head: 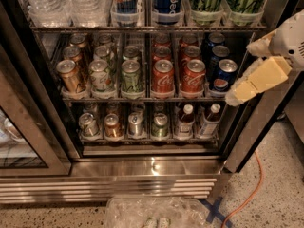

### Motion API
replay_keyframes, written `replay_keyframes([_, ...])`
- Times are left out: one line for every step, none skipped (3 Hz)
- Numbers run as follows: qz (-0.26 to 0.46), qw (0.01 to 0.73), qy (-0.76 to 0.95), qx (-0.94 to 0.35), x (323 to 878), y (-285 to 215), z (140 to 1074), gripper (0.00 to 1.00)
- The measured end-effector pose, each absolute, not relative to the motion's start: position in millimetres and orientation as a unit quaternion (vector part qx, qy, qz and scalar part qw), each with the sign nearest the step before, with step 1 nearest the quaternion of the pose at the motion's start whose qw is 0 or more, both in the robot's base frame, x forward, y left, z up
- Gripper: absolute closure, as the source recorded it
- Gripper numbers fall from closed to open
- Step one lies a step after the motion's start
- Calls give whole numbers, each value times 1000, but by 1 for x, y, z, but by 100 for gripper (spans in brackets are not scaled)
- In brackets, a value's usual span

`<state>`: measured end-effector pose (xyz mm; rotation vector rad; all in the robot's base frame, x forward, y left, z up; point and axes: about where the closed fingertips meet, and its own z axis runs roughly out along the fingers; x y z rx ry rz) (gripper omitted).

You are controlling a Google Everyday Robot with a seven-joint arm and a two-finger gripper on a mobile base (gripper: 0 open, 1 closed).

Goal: Pick green can from top shelf of fridge

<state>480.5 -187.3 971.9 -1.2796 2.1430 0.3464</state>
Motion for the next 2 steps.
replay_keyframes([175,340,807,-451,491,-175,978,0])
replay_keyframes([198,357,803,-433,496,-169,983,0])
